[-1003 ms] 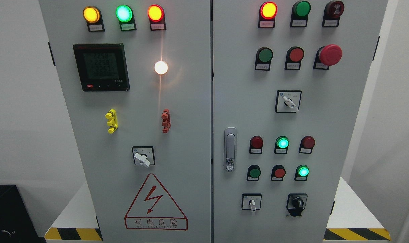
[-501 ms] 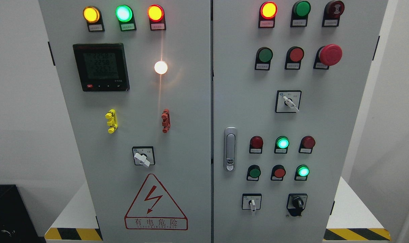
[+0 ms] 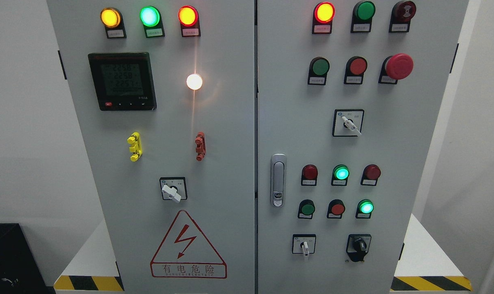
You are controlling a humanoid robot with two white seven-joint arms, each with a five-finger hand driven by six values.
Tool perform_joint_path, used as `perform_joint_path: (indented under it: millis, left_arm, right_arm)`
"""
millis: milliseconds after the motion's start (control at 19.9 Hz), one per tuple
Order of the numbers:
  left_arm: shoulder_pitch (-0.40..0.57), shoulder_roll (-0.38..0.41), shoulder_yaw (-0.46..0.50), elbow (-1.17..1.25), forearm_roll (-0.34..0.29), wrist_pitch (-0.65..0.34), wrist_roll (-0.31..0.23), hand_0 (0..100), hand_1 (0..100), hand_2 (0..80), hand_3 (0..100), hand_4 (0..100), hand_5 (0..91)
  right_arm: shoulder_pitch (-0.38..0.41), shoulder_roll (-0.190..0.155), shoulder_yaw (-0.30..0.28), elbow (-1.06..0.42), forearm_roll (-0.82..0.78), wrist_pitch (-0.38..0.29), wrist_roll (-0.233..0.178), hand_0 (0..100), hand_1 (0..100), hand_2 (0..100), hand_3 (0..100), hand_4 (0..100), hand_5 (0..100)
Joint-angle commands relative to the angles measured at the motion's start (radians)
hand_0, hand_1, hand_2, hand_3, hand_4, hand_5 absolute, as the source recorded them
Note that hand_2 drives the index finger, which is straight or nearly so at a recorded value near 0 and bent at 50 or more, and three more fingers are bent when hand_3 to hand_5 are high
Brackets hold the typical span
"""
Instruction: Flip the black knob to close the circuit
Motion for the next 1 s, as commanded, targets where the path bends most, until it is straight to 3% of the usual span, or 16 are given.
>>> perform_joint_path:
  millis: [0, 351, 501, 602, 953]
  left_arm:
    - [0.022, 0.001, 0.0, -0.023, 0.0, 0.001, 0.0, 12, 56, 0.0, 0, 0, 0.0]
    - [0.022, 0.001, 0.0, -0.023, 0.0, 0.001, 0.0, 12, 56, 0.0, 0, 0, 0.0]
    - [0.022, 0.001, 0.0, -0.023, 0.0, 0.001, 0.0, 12, 56, 0.0, 0, 0, 0.0]
    - [0.022, 0.0, 0.0, -0.023, 0.0, 0.001, 0.0, 12, 56, 0.0, 0, 0, 0.0]
    - [0.022, 0.0, 0.0, -0.023, 0.0, 0.001, 0.0, 12, 56, 0.0, 0, 0, 0.0]
  right_arm:
    - [-0.003, 0.003, 0.023, -0.176, 0.075, 0.002, 0.021, 0, 0, 91, 100, 92, 95]
    - [-0.009, 0.004, 0.034, -0.227, 0.083, 0.029, 0.087, 0, 0, 92, 100, 92, 94]
    - [-0.049, 0.004, 0.036, -0.23, 0.092, 0.04, 0.096, 0, 0, 93, 100, 92, 94]
    - [-0.086, 0.006, 0.045, -0.227, 0.1, 0.058, 0.142, 0, 0, 93, 100, 92, 94]
    - [-0.191, 0.001, 0.057, -0.221, 0.167, 0.12, 0.218, 0, 0, 94, 100, 93, 95]
